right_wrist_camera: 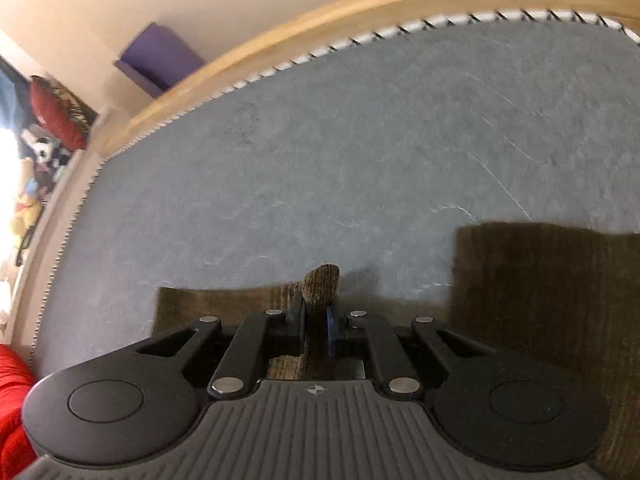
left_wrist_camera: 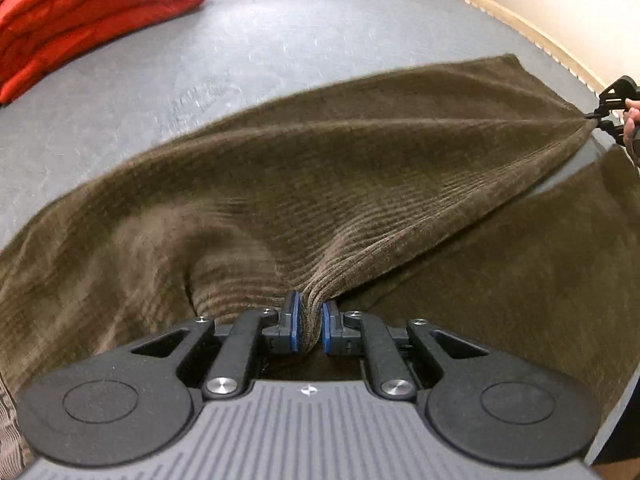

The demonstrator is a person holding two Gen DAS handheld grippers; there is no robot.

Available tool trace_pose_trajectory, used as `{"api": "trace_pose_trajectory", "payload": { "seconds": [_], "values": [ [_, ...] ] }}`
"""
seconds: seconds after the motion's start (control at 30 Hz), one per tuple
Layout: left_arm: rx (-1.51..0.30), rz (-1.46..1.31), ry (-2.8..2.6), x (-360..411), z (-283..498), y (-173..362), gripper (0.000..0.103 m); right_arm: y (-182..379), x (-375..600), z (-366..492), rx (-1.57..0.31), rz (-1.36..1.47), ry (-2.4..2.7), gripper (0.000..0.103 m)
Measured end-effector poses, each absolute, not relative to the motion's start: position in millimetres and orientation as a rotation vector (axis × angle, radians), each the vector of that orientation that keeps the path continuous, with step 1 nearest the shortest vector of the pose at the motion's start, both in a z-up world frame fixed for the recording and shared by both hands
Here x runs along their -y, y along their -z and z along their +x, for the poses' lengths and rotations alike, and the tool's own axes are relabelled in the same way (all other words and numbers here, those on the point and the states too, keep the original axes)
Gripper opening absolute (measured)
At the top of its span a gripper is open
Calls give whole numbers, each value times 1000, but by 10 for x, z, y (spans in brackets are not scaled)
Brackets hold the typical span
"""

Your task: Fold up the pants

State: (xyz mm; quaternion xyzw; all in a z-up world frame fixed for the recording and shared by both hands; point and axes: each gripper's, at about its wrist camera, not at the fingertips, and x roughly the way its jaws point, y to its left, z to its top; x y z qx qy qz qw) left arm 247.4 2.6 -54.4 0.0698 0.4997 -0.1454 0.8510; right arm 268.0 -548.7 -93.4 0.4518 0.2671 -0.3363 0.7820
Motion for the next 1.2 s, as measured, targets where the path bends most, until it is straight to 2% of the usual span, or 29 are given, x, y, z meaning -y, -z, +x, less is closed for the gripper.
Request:
{"api": "trace_pose_trajectory", "payload": {
  "seconds": [0.1, 0.13, 0.17, 0.23, 0.27, 0.4, 0.5, 0.57, 0.63, 0.8, 1.03, 1.13, 1.2],
  "values": [
    [-1009, 120, 318, -68, 2350, 461, 26, 1069, 5550, 2759, -671, 991, 714, 11],
    [-979, 81, 327, -117, 2281, 376, 39, 1011, 5557, 2785, -684, 965, 711, 17],
    [-940, 34, 335, -200, 2200, 292, 46, 910, 5549, 2790, -679, 939, 724, 21],
    [-883, -49, 333, -398, 2009, 185, 46, 686, 5454, 2732, -613, 876, 753, 28],
    [-865, -80, 315, -511, 1904, 163, 46, 579, 5407, 2713, -586, 838, 748, 36],
    [-838, -181, 214, -1018, 1482, 160, 43, 192, 5145, 2569, -496, 772, 644, 38],
    [-833, -187, 143, -1387, 1093, 115, 32, -97, 4826, 2438, -463, 731, 521, 38],
    [-822, -175, 107, -1666, 897, 85, 21, -283, 4559, 2344, -447, 690, 426, 38],
    [-804, -149, 68, -1929, 732, 33, 15, -495, 4193, 2178, -440, 630, 297, 38],
    [-832, -181, 53, -2512, 472, 10, 15, -703, 3062, 1753, -507, 440, -30, 38],
    [-896, -323, 37, -2957, 409, 144, 16, -269, 1374, 1206, -672, 160, -342, 38],
    [-947, -411, 9, -3117, 451, 263, 21, -5, 721, 967, -750, 52, -452, 37],
    [-993, -466, 1, -3215, 475, 356, 32, 162, 283, 806, -789, -59, -528, 37]
  ]
}}
